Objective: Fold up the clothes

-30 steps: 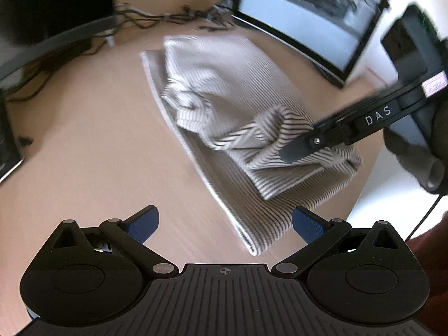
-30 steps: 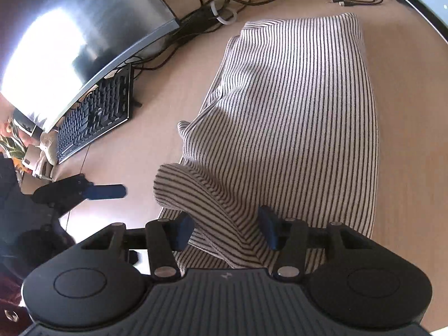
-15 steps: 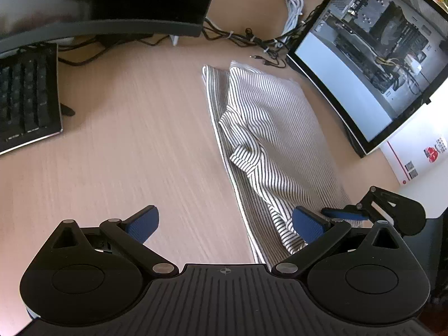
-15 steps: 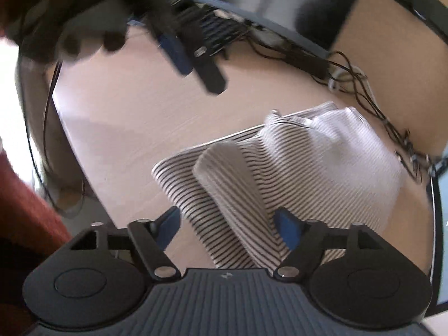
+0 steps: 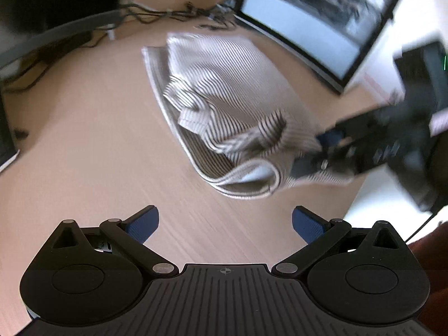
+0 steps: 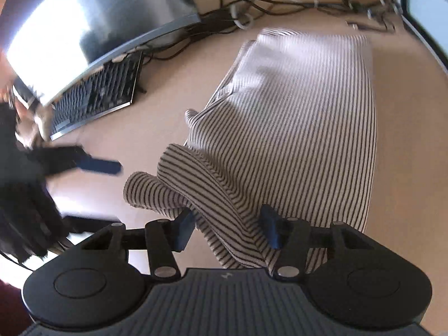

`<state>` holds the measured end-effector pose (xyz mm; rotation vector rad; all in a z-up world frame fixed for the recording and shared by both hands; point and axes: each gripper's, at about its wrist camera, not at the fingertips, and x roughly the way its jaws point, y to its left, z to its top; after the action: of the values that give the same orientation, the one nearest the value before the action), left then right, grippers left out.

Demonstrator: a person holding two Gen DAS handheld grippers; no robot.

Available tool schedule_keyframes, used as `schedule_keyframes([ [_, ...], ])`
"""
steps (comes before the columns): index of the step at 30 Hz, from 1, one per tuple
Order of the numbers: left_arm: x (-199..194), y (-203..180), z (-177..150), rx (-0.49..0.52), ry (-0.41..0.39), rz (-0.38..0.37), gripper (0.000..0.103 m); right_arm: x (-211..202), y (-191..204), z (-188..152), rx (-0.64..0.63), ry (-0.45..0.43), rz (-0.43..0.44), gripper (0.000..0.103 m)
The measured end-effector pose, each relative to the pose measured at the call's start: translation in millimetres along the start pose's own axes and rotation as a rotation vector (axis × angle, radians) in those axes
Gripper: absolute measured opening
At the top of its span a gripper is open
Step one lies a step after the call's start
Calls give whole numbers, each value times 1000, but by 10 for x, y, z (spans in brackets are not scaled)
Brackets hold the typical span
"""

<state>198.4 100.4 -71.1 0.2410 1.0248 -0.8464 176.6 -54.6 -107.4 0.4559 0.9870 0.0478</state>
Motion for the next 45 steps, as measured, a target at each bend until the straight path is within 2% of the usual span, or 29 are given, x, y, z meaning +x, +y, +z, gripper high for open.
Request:
schedule_keyframes([
  [2, 141, -108, 19, 60, 15, 60, 103, 26, 5, 15, 1, 0, -1, 51],
  [4, 249, -178, 76, 78, 15, 114, 103, -7, 103, -16, -69, -18, -35, 50],
  [6, 267, -161, 157, 28, -1, 106, 103, -65, 237, -59, -189, -54, -83, 62],
  [7, 263, -122, 196, -18, -7, 77, 103, -100, 326, -141, -278, -90, -128, 68],
  [8, 259, -83, 234, -65, -14, 49, 103, -137, 422, -242, -376, -132, -180, 78],
  [9, 255, -45, 272, -111, -20, 20, 103, -132, 497, -352, -477, -171, -241, 80],
  [11, 250, 33, 347, -203, -32, -37, 103, -20, 584, -543, -648, -206, -341, 80],
  [14, 289, 131, 417, -323, -30, -122, 103, 226, 643, -715, -780, -220, -444, 80],
  [15, 297, 152, 431, -353, -37, -158, 103, 293, 639, -724, -795, -230, -481, 73],
  [16, 299, 169, 445, -379, -44, -192, 103, 353, 620, -696, -797, -234, -512, 61],
  [17, 268, 166, 453, -381, -53, -218, 103, 356, 586, -625, -779, -226, -516, 38],
  [20, 116, 158, 476, -360, -92, -270, 103, 293, 491, -412, -741, -207, -526, 29],
  [24, -118, 327, 536, -345, -160, -226, 103, 49, 414, -295, -794, -206, -591, 25],
  [27, -55, 388, 666, -351, -184, -170, 103, -113, 417, -325, -843, -134, -574, 24],
  [29, 74, 337, 789, -322, -192, -164, 95, -220, 478, -380, -893, -61, -534, 24],
  [32, 322, 193, 933, -254, -190, -205, 78, -442, 666, -482, -989, 54, -505, 24],
  [36, 600, 87, 1023, -200, -189, -280, 61, -788, 894, -390, -1140, 181, -486, 24],
  [38, 716, 61, 1029, -191, -171, -317, 55, -964, 985, -265, -1231, 210, -462, 24],
  [40, 828, 20, 1022, -171, -130, -310, 51, -992, 1033, -96, -1342, 217, -439, 24],
  [43, 874, 67, 994, -179, -123, -341, 51, -776, 940, 140, -1451, 202, -408, 25],
  [45, 905, 123, 990, -208, -117, -351, 45, -568, 823, 231, -1506, 205, -364, 26],
])
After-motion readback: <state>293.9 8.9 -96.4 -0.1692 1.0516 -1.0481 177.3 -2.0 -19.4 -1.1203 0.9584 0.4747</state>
